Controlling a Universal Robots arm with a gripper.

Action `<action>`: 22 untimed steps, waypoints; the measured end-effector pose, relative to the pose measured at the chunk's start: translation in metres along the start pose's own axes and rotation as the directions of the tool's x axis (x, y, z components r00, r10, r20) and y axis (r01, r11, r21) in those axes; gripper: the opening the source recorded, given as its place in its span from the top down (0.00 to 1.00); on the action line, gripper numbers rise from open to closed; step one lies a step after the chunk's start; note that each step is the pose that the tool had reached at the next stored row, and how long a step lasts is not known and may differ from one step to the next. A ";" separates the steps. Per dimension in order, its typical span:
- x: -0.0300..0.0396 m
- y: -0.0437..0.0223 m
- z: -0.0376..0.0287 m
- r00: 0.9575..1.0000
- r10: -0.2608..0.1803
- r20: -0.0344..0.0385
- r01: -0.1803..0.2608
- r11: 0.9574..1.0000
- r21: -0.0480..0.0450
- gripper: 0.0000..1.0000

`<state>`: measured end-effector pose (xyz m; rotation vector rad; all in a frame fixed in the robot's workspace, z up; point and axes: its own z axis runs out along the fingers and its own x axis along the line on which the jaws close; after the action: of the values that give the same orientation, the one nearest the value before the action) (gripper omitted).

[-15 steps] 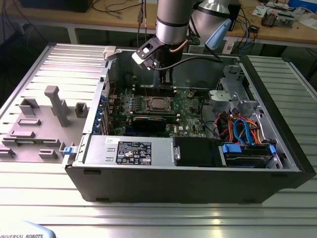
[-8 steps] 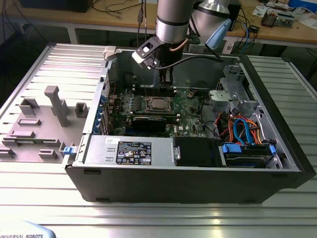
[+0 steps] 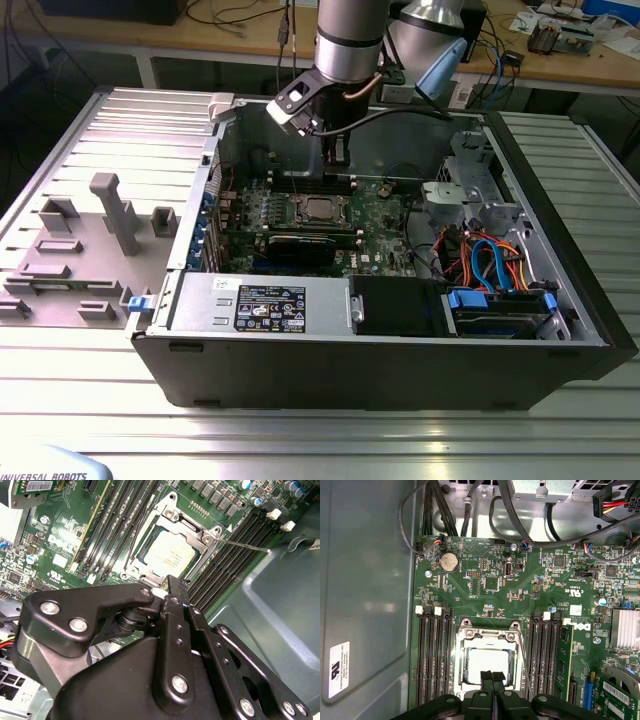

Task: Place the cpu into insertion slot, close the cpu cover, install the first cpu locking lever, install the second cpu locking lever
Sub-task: 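Install the first cpu locking lever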

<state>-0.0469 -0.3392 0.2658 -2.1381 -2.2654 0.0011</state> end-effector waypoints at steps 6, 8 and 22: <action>0.0000 0.0000 0.0000 1.000 0.000 0.000 0.000 1.000 0.000 0.89; 0.0000 0.0000 0.0000 1.000 0.000 0.000 0.000 1.000 0.000 0.89; 0.0001 -0.0002 -0.0081 0.993 -0.118 0.002 0.118 0.993 0.002 0.89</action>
<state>-0.0470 -0.3392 0.2738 -2.0005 -2.3878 0.0035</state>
